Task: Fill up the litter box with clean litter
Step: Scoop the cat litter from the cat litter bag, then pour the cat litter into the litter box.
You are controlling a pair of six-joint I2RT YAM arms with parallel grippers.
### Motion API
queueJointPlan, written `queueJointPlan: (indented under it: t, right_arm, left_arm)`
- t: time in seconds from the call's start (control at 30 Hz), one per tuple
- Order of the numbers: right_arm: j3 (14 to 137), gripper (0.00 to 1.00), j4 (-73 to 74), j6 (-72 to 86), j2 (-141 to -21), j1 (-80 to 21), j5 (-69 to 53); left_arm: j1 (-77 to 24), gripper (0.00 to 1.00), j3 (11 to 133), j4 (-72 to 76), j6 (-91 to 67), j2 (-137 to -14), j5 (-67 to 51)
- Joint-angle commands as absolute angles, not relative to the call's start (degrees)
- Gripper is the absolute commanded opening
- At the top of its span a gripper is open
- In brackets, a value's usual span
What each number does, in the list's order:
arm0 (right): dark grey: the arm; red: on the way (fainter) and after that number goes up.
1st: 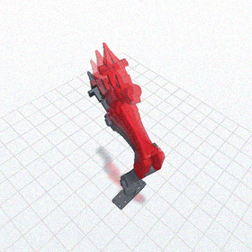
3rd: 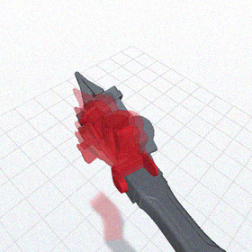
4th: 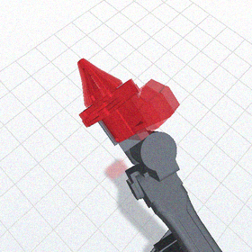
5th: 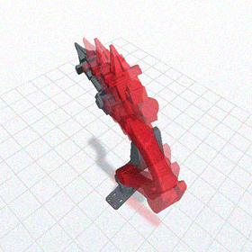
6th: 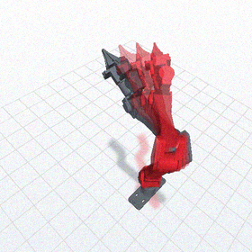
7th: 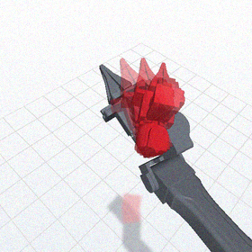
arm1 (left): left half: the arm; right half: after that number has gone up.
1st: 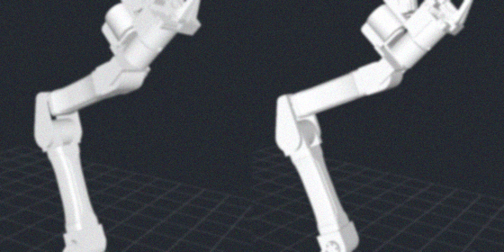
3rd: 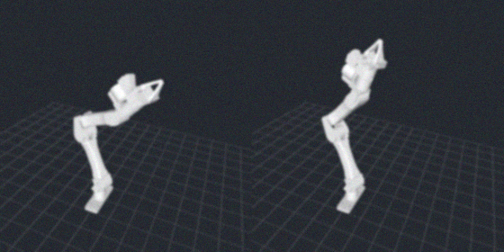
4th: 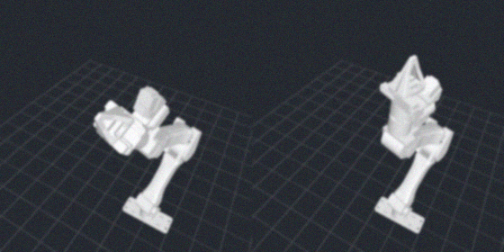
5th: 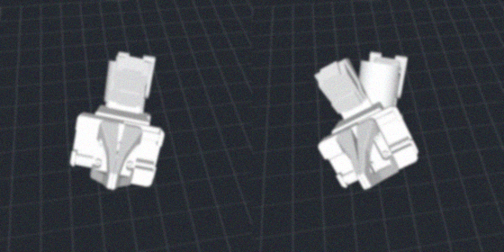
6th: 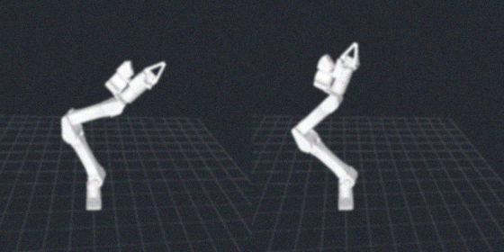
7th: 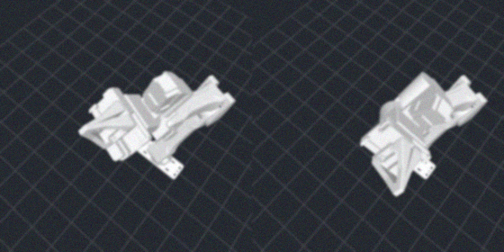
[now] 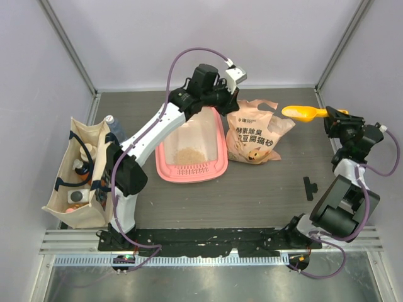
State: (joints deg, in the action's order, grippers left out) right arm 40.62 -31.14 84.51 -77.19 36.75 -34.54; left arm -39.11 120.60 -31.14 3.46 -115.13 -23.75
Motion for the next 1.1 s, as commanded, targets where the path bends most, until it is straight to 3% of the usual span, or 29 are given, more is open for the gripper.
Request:
queueJointPlan:
  t: [0.0, 0.03, 0.13, 0.23, 0.5, 0.63, 0.87, 1.07]
  right_arm:
    - [49.47, 0.01, -32.17, 87.63, -78.92, 36.39, -33.75]
    - [50.96, 0.01, -31.56, 88.06, -79.27, 36.30, -33.58]
    - [56.85, 0.01, -30.76, 88.77, -81.64, 34.81, -32.87]
    - [61.51, 0.01, -29.63, 88.16, -84.11, 32.00, -32.43]
    - [75.48, 0.01, -23.12, 84.30, -89.99, 24.27, -31.29]
    - [82.25, 0.01, -19.44, 82.36, -93.33, 18.73, -30.41]
    - [90.26, 0.01, -15.12, 78.41, -97.82, 6.34, -29.27]
    - [89.57, 0.01, -13.62, 74.98, -100.72, -4.29, -28.65]
  left_arm:
    - [-37.44, 0.08, 122.87, -25.14, 4.83, -111.62, -23.29]
    - [-37.44, 0.26, 122.44, -25.22, 5.10, -111.36, -23.29]
    - [-37.44, 0.54, 121.56, -25.31, 5.89, -110.57, -22.94]
    - [-37.27, 0.68, 120.07, -24.26, 6.15, -108.55, -21.80]
    - [-36.39, 0.79, 114.44, -26.36, 9.49, -100.48, -22.06]
    - [-34.81, 0.91, 108.39, -29.88, 9.76, -94.49, -21.10]
    - [-31.47, 0.91, 96.16, -29.80, 9.93, -81.92, -15.39]
    - [-31.03, 0.91, 90.97, -28.57, 10.11, -76.21, -10.72]
